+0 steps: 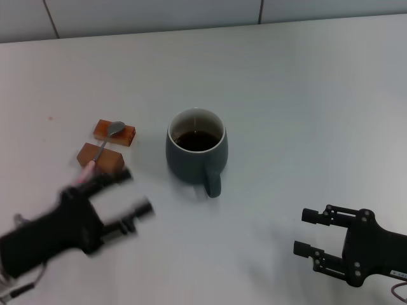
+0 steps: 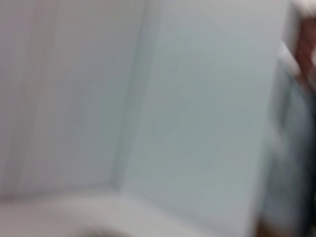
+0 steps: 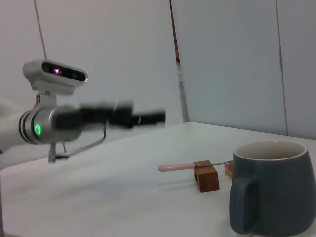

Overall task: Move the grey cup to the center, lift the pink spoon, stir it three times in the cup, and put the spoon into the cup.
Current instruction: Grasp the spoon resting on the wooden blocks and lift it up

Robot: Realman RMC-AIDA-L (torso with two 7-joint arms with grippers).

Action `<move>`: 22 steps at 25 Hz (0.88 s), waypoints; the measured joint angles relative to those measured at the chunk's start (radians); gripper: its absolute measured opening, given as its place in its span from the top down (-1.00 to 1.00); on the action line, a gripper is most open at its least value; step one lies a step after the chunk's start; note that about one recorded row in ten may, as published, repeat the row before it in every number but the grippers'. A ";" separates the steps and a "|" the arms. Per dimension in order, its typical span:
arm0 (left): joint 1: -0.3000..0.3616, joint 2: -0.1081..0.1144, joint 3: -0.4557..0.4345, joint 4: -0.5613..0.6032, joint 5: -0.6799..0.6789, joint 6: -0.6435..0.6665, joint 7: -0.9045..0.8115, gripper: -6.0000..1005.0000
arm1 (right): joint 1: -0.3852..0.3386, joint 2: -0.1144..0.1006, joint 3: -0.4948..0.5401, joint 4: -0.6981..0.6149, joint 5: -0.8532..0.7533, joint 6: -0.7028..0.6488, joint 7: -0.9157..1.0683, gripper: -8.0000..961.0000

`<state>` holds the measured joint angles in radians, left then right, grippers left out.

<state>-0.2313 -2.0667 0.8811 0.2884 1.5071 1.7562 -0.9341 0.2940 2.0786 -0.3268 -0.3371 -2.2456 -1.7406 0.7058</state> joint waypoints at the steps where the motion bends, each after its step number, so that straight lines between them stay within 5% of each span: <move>1: 0.011 0.000 -0.061 -0.041 -0.059 0.023 -0.082 -0.58 | 0.000 0.000 0.000 0.000 0.000 0.000 0.000 -0.22; 9: 0.078 0.004 -0.350 -0.133 -0.142 -0.002 -0.563 -0.58 | 0.001 -0.003 0.000 -0.007 0.000 -0.008 0.008 -0.22; 11: 0.078 0.004 -0.350 -0.133 -0.142 -0.002 -0.563 -0.58 | 0.001 -0.003 0.000 -0.008 0.000 -0.008 0.009 -0.22; 12: 0.097 0.005 -0.372 -0.134 -0.142 -0.054 -0.732 -0.58 | 0.002 -0.004 0.000 -0.008 0.000 -0.009 0.009 -0.22; 16: 0.123 0.005 -0.356 -0.136 -0.132 -0.145 -0.954 -0.58 | 0.005 -0.004 0.000 -0.008 0.000 -0.011 0.010 -0.22; 22: 0.126 0.005 -0.227 -0.137 -0.128 -0.196 -1.129 -0.57 | 0.010 -0.005 0.000 -0.010 0.000 -0.011 0.011 -0.22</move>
<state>-0.1051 -2.0615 0.6536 0.1519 1.3793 1.5598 -2.0635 0.3039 2.0739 -0.3267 -0.3466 -2.2458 -1.7518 0.7166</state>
